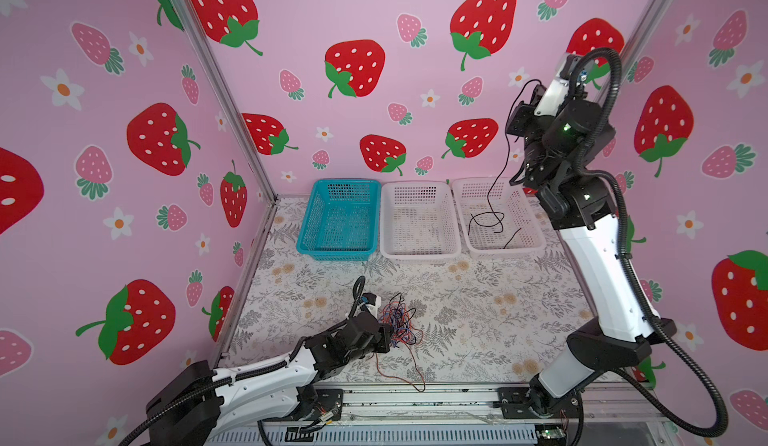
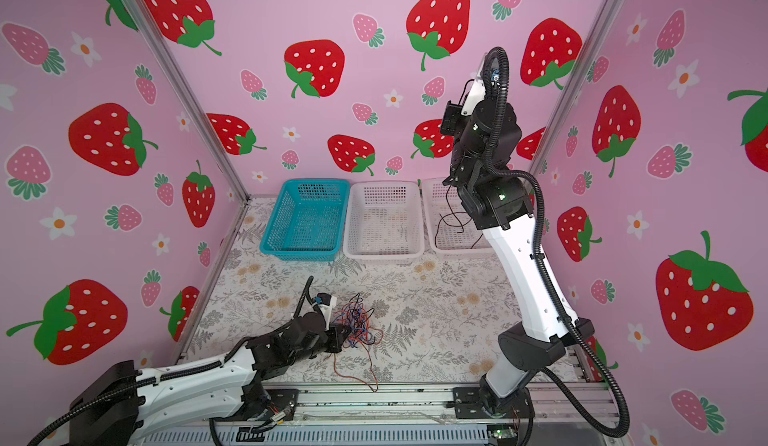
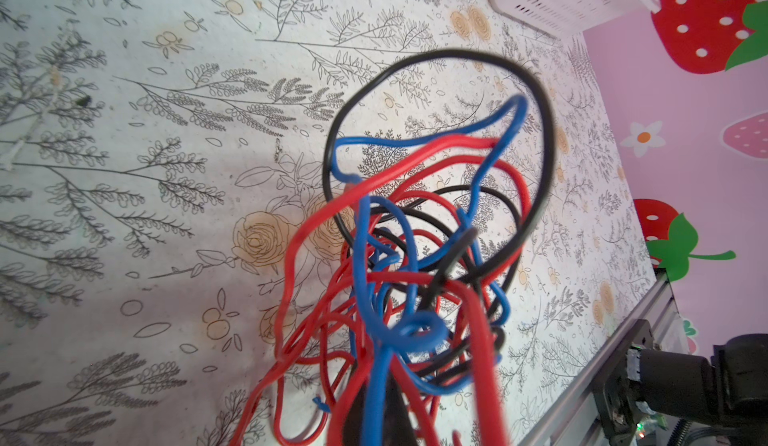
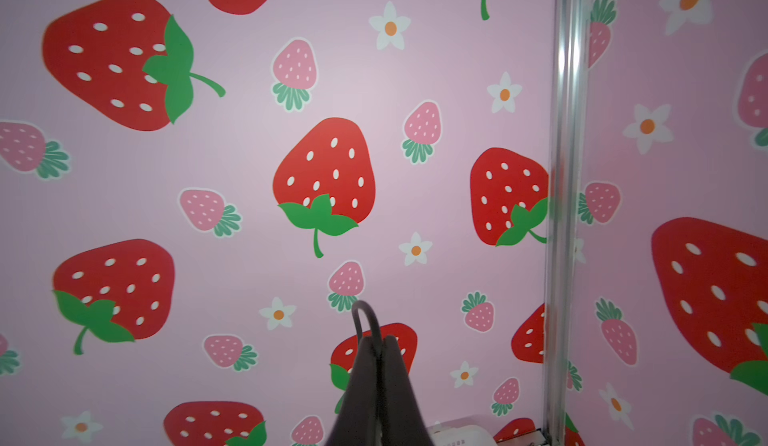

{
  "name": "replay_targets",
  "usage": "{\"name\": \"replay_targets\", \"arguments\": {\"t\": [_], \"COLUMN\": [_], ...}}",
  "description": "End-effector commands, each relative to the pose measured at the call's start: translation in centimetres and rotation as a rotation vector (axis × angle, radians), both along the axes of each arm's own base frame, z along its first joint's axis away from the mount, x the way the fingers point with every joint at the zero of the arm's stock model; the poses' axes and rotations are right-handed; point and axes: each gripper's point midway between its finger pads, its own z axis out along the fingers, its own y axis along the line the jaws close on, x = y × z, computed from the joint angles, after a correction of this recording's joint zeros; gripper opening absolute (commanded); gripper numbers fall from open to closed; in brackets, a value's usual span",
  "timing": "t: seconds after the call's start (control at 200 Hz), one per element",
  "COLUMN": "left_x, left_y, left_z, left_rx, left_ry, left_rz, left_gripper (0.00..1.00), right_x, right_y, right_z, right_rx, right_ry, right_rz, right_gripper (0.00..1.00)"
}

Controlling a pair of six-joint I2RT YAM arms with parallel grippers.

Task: Untangle the cables
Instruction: 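Lower the black wire into the farthest white basket and open the right gripper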

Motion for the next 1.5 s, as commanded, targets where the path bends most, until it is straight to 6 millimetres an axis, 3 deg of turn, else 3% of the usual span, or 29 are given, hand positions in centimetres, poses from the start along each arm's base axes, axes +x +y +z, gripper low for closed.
{"name": "replay_targets", "arguments": {"t": [0.0,0.29,0.45,0.63,0.775,0.89,1.171,1.301,1.401,1.496], "left_x": [0.7,0.8,0.8,0.8,0.8,0.8,0.8,0.9,0.9,0.9], "left_y": [-0.7,-1.2,-1.1,-1.2,-1.3,-1.3,-1.8,-1.9,-2.0,-2.0], "left_z": [1.3,1.2,1.2,1.4,1.7,1.9,2.1,2.2,2.2,2.3], "left_rx": [-0.027,-0.031,-0.029,-0.032,-0.034,-0.034,-0.037,-0.036,-0.036,-0.035], "left_ry": [-0.028,-0.022,-0.021,-0.021,-0.021,-0.025,-0.022,-0.022,-0.023,-0.025], "left_rz": [0.011,0.001,0.004,0.005,0.001,0.001,-0.006,-0.008,-0.012,-0.011], "left_gripper": [0.00,0.00,0.00,0.00,0.00,0.00,0.00,0.00,0.00,0.00], "right_x": [0.9,7.1,8.4,9.8,10.2,10.3,11.3,11.5,11.3,11.0], "right_y": [-2.4,-4.4,-4.5,-3.7,-3.9,-4.1,-3.2,-2.7,-2.6,-2.6], "right_z": [-0.5,-12.6,-18.3,-26.9,-33.2,-37.1,-43.8,-45.1,-45.4,-44.4], "right_rx": [-0.008,-0.054,-0.051,-0.038,0.000,0.049,0.072,0.077,0.076,0.091], "right_ry": [-0.022,0.204,0.303,0.491,0.637,0.726,0.897,0.931,0.957,0.936], "right_rz": [-0.161,-0.239,-0.198,-0.113,-0.056,-0.024,0.048,0.081,0.087,0.090], "right_gripper": [0.00,0.00,0.00,0.00,0.00,0.00,0.00,0.01,0.15,0.26]}}
